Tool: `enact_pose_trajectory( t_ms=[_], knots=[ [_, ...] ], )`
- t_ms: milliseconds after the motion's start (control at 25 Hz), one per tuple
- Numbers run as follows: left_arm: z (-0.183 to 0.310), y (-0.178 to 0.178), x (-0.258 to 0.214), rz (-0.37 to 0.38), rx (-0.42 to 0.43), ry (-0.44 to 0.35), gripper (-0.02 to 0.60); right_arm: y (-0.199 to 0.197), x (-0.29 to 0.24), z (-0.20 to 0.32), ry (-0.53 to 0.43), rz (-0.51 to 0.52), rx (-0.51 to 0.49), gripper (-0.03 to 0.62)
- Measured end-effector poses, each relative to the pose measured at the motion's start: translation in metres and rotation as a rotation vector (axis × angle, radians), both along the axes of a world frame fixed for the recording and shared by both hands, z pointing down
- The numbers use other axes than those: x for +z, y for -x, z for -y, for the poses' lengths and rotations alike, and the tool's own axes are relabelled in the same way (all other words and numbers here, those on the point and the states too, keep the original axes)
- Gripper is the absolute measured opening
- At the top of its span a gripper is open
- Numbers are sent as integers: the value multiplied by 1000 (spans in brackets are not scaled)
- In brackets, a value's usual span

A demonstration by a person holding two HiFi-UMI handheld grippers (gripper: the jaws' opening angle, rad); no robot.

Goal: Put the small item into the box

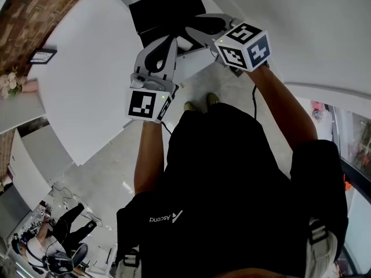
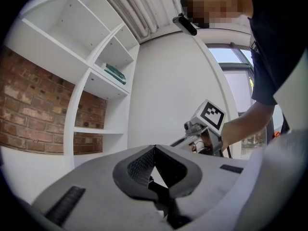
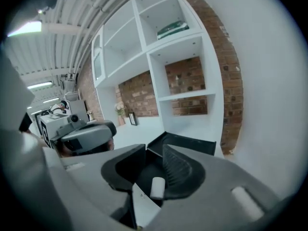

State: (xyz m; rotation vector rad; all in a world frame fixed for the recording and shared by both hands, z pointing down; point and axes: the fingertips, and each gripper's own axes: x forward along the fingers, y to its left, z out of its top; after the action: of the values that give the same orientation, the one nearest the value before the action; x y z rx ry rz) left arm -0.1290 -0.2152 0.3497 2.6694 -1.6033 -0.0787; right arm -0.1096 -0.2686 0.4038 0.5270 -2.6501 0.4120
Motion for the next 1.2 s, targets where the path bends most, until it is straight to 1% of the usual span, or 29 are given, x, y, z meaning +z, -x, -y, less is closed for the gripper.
enact_pose_trajectory(
  t_ms=[240, 440, 600, 760, 960, 1040, 1120, 1200],
  knots=[
    [-5, -12, -14, 14, -5, -12, -2, -11, -39, -12, -70, 145, 7, 63],
    [-14, -18, -31, 19, -17, -28, -2, -23, -70, -24, -133, 290, 7, 6],
    [-25, -21, -44, 23, -16, -43, -2, -32, -94, -46, -228, 405, -32, 3],
    [-40, -30, -54, 33, -11, -60, -2, -42, -111, -75, -329, 491, -76, 3],
    [-56, -44, -63, 44, 2, -82, -2, -52, -116, -101, -380, 518, -109, 2],
    [-61, -47, -60, 55, 13, -76, -2, -53, -116, -106, -394, 519, -116, 2],
    [-62, -50, -62, 50, 18, -85, -2, -52, -117, -110, -414, 508, -120, 2],
    [-62, -51, -66, 42, 16, -94, -2, -52, -117, -114, -413, 485, -123, 2]
  ],
)
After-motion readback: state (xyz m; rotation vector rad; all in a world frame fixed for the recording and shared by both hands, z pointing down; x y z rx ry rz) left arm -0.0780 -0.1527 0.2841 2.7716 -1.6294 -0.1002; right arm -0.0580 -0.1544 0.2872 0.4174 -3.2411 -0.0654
